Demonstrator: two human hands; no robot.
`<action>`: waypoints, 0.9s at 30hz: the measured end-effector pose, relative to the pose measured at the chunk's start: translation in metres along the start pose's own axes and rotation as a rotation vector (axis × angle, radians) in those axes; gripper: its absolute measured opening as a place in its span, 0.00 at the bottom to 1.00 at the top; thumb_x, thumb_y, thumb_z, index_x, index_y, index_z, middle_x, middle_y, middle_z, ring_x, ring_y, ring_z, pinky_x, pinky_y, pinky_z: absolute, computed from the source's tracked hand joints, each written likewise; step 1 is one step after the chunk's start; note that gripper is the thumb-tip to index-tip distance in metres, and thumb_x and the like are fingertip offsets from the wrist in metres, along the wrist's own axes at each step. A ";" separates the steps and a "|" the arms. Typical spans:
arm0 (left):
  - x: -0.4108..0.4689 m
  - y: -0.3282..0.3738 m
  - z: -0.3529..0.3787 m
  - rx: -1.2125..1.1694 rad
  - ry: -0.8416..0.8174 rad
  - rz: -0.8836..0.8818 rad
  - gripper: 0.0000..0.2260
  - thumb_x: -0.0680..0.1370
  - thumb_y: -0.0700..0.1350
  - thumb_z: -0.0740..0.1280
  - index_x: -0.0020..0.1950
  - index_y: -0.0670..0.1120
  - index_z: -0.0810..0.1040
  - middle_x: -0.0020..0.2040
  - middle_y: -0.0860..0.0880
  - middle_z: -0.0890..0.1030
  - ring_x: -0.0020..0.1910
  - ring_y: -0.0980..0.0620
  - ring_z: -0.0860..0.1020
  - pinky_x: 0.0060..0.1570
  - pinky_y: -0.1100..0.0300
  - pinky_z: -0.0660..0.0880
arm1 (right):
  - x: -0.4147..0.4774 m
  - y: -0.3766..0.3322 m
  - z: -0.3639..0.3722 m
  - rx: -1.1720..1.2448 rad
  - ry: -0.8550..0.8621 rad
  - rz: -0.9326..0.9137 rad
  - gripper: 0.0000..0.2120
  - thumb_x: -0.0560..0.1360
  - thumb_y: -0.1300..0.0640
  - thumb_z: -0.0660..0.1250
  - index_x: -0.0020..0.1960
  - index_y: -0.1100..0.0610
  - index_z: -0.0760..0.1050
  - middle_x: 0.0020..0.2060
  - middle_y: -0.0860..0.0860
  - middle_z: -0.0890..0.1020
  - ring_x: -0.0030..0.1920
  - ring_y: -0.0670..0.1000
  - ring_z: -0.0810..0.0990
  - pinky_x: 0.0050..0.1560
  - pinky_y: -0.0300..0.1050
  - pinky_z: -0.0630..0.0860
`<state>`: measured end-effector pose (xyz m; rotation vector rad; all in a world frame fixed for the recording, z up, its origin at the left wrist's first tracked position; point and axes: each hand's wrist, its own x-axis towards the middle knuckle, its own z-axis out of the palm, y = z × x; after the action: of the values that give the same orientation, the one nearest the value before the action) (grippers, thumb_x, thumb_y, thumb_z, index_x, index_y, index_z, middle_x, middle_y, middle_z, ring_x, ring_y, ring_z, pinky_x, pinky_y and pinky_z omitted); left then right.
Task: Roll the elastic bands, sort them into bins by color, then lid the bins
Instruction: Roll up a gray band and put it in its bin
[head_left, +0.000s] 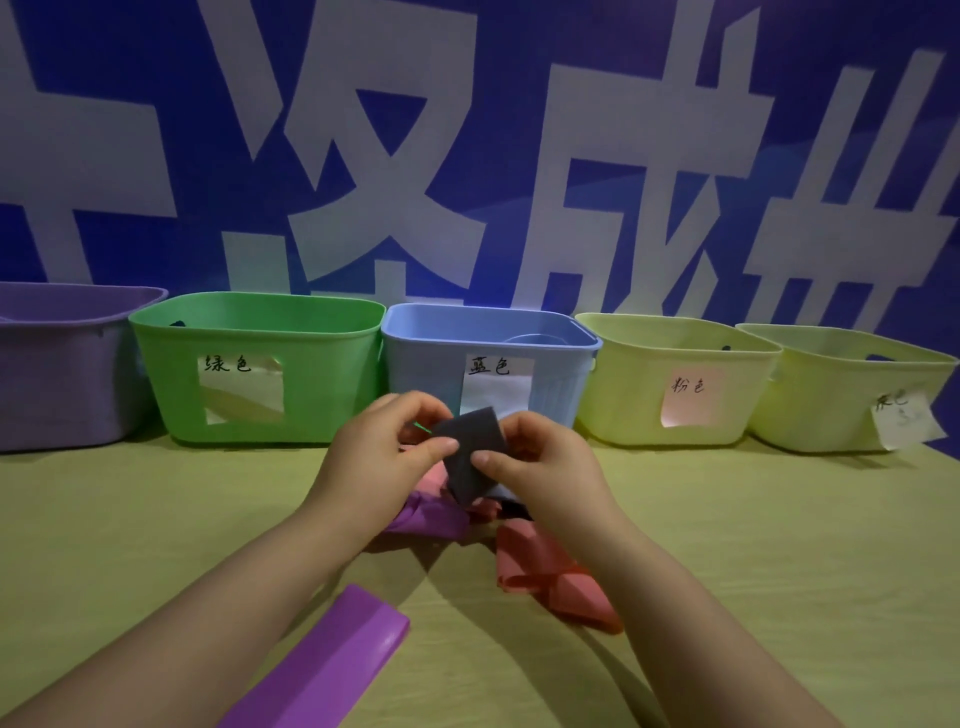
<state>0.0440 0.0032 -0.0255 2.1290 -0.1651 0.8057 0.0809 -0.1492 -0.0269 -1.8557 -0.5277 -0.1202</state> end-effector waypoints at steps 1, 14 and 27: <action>-0.001 -0.001 0.000 0.008 0.001 0.002 0.15 0.70 0.38 0.72 0.40 0.58 0.73 0.43 0.54 0.78 0.44 0.55 0.78 0.44 0.68 0.71 | -0.001 0.000 0.001 0.004 -0.007 0.016 0.04 0.70 0.63 0.72 0.43 0.58 0.78 0.38 0.52 0.83 0.36 0.46 0.80 0.34 0.36 0.74; -0.012 -0.015 0.003 0.156 -0.008 0.117 0.02 0.72 0.39 0.70 0.44 0.45 0.81 0.38 0.56 0.75 0.40 0.54 0.74 0.39 0.72 0.66 | -0.009 -0.008 -0.001 -0.432 -0.004 -0.223 0.11 0.72 0.56 0.70 0.53 0.48 0.78 0.42 0.45 0.80 0.45 0.47 0.78 0.50 0.42 0.74; -0.013 -0.014 0.006 0.162 0.051 0.175 0.03 0.70 0.42 0.71 0.43 0.46 0.80 0.39 0.56 0.73 0.39 0.60 0.71 0.40 0.70 0.67 | -0.010 -0.011 0.003 -0.467 0.041 -0.258 0.08 0.72 0.56 0.70 0.50 0.52 0.81 0.42 0.47 0.83 0.45 0.46 0.79 0.48 0.40 0.73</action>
<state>0.0420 0.0054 -0.0450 2.2656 -0.2700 1.0046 0.0668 -0.1464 -0.0220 -2.2217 -0.7568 -0.4877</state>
